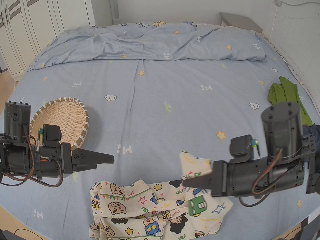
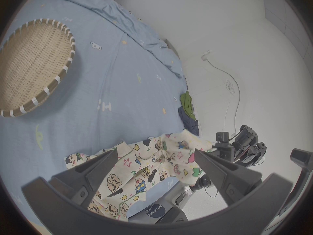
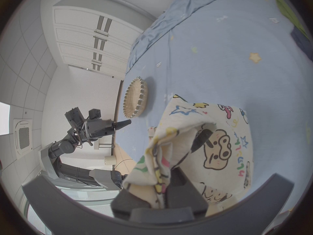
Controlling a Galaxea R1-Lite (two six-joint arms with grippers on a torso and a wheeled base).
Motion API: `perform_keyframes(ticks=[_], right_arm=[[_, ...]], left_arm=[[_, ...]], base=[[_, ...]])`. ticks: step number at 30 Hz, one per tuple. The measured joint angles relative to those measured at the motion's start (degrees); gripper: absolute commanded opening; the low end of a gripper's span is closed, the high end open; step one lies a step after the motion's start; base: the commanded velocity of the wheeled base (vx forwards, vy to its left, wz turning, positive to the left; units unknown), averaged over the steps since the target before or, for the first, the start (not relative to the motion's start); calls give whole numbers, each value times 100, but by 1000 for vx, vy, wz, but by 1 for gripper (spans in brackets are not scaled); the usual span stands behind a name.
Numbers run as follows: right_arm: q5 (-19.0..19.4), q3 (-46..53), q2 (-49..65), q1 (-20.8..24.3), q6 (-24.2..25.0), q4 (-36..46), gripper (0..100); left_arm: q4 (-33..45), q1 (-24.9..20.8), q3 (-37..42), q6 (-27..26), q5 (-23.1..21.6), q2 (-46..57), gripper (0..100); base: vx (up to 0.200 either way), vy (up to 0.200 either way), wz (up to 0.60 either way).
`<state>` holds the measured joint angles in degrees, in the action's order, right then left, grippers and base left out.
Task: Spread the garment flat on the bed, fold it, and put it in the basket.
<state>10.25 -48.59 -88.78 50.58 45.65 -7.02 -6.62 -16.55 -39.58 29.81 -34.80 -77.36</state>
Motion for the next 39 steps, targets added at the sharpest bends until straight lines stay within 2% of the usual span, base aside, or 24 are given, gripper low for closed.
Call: perform_keyframes(ticks=[8, 12, 20, 27, 28, 39], right_arm=[[-27, -946, -1025, 912, 148, 29, 0], [-38, -1315, -1414, 1220, 208, 38, 0], [-11, -1904, -1948, 1554, 492, 212, 0], [0, -2180, -2205, 1618, 610, 158, 0], [0, -2202, -2236, 1620, 610, 130, 100], [0, -2638, -2679, 1590, 605, -102, 100]], left_arm=[[438, 127, -319, 77, -15, 379, 100], [580, 184, -488, 84, -28, 536, 100], [611, 350, -606, 82, -55, 697, 100], [613, 333, -623, 82, -63, 834, 100], [611, 333, -623, 84, -63, 842, 100], [613, 344, -623, 84, -63, 873, 100]], base=[[0, 0, 0], [0, 0, 0], [0, 0, 0], [0, 0, 0], [0, 0, 0], [0, 0, 0]])
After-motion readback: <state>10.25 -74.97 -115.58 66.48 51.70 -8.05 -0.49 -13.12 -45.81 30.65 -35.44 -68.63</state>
